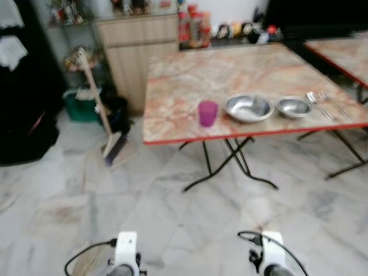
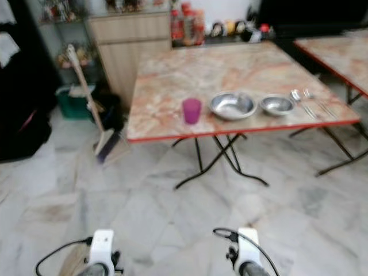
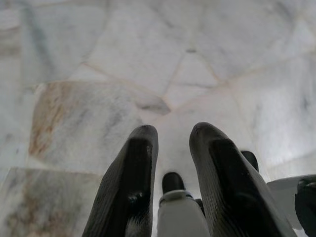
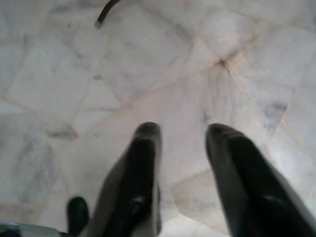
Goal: Setting the table
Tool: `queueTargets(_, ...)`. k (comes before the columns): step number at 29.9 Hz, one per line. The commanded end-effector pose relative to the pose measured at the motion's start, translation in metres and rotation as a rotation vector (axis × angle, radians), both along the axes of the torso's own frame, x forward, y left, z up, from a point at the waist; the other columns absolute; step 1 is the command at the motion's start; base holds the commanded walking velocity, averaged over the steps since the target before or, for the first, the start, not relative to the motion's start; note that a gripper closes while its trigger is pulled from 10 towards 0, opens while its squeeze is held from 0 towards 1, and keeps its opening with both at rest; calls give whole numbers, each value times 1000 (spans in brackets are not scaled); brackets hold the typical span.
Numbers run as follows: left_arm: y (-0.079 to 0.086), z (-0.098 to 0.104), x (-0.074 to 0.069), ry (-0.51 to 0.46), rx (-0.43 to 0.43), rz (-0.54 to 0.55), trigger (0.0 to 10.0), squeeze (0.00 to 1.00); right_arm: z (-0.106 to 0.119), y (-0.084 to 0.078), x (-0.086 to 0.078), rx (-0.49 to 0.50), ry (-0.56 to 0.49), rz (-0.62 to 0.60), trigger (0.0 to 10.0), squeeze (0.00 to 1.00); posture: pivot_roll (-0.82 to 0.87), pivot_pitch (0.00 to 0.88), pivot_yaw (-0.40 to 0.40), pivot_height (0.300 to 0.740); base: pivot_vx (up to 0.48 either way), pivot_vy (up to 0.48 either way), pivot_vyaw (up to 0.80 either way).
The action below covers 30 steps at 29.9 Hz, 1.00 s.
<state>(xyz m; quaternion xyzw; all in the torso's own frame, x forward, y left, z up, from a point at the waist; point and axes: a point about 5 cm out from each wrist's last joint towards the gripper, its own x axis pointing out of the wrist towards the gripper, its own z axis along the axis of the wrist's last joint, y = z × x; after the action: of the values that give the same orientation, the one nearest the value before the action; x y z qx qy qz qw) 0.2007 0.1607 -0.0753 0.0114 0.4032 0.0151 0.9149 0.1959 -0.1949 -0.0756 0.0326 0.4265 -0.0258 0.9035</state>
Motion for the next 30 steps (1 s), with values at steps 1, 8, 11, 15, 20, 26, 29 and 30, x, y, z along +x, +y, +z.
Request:
queueTargets(1, 6, -2, -3, 18, 19, 0, 10000, 0, -1, 8, 1, 14, 0, 16, 10000, 0, -147, 0, 23, 740, 0, 0, -750)
queueTargets(8, 7, -1, -2, 17, 23, -8, 10000, 0, -1, 9, 1, 19, -3, 9, 10000, 0, -149, 0, 31, 740, 0, 0, -749)
queueTargets(11, 7, -1, -2, 18, 27, -16, 10000, 0, 0, 10, 2, 16, -11, 10, 10000, 0, -149, 0, 33, 740, 0, 0, 0)
queueTargets(15, 8, 0, -1, 18, 28, -14, 10000, 0, 0, 11, 2, 23, -14, 2, 10000, 0, -143, 0, 34, 740, 0, 0, 0)
queueTargets(20, 9, 0, 0, 20, 40, -18, 10000, 0, 0, 13, 3, 26, -17, 7, 10000, 0, -139, 0, 33, 740, 0, 0, 0)
queueTargets(26, 10, 0, 0, 26, 48, -10, 10000, 0, 2, 13, 5, 5, -33, 34, 10000, 0, -133, 0, 31, 740, 164, 0, 272)
queueTargets(29, 10, 0, 1, 27, 45, -3, 10000, 0, 2, 13, 5, 8, -28, 26, 10000, 0, -130, 0, 30, 740, 246, 0, 427)
queueTargets(30, 10, 0, 1, 27, 45, -3, 10000, 0, 2, 13, 5, 8, -28, 26, 10000, 0, -130, 0, 30, 740, 247, 0, 0)
